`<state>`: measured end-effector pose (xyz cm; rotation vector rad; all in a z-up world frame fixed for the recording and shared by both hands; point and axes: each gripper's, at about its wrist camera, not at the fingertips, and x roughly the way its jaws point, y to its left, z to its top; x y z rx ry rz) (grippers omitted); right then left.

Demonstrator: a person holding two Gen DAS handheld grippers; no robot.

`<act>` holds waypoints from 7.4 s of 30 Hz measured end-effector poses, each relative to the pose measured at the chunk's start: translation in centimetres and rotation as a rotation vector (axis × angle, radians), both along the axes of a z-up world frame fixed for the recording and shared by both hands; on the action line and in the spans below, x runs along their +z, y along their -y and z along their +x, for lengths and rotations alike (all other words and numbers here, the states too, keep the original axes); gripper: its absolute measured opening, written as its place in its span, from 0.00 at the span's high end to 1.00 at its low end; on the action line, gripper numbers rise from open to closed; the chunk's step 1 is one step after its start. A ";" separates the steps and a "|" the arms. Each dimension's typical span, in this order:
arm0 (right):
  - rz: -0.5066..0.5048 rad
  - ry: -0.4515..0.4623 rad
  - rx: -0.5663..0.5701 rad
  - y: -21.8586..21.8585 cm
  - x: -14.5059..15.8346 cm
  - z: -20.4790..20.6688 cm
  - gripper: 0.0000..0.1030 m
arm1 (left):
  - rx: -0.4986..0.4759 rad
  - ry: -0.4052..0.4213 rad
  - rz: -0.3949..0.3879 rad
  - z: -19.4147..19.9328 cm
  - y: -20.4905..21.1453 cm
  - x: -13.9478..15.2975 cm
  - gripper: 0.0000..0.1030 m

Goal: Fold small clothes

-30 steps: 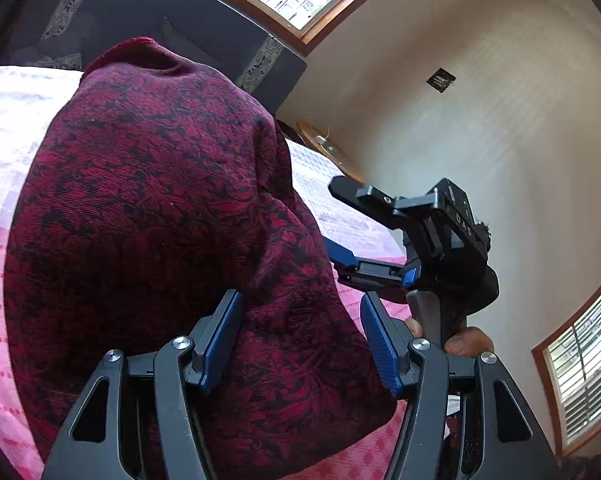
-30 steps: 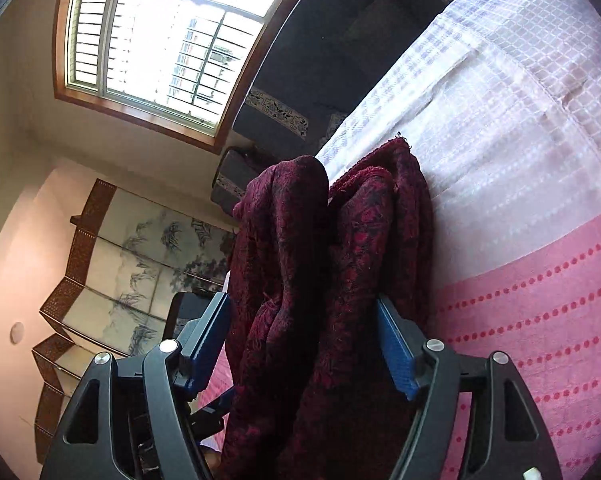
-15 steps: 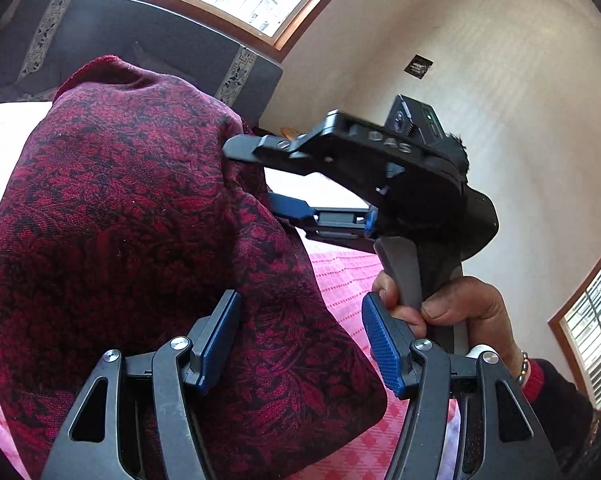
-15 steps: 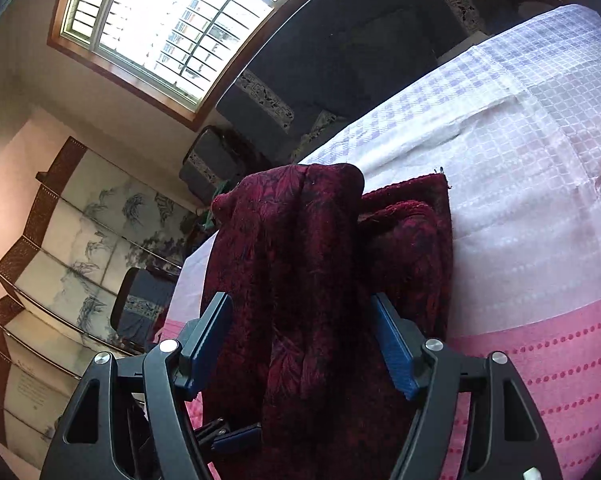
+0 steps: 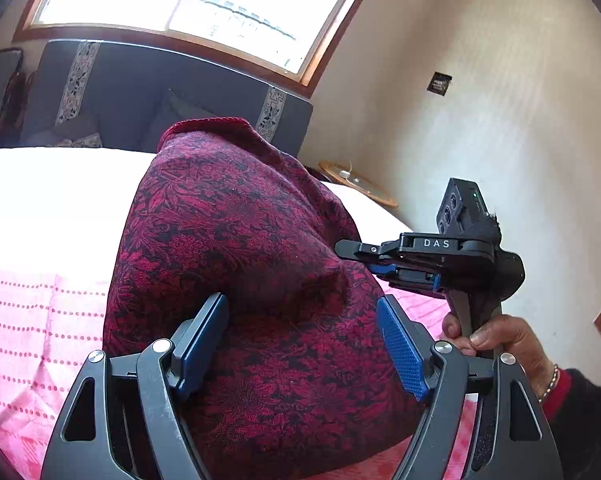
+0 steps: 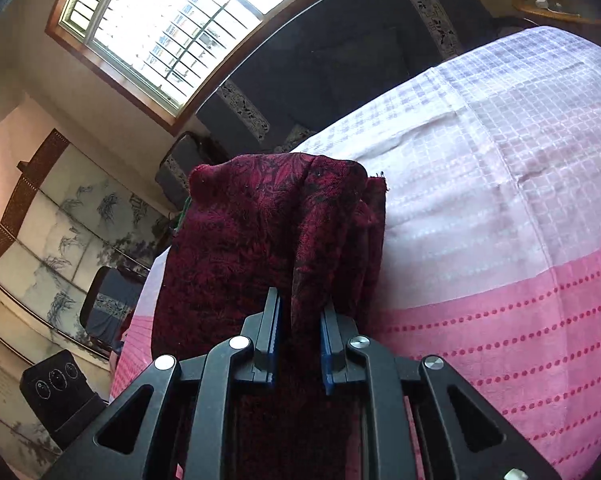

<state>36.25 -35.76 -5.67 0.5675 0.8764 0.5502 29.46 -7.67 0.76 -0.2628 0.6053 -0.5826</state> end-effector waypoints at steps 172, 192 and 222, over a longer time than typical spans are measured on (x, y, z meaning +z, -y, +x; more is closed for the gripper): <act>-0.162 0.155 -0.064 -4.1 -1.1 -2.1 0.84 | 0.237 -0.029 0.252 2.1 -4.0 2.4 0.18; -0.135 0.165 -0.044 -3.6 -1.2 -2.0 0.79 | -0.181 -0.454 -0.187 16.2 -8.1 -3.7 0.15; 0.111 0.004 0.132 -8.4 -2.6 -1.6 0.84 | -0.035 -0.329 -0.077 9.0 -11.3 -2.7 0.36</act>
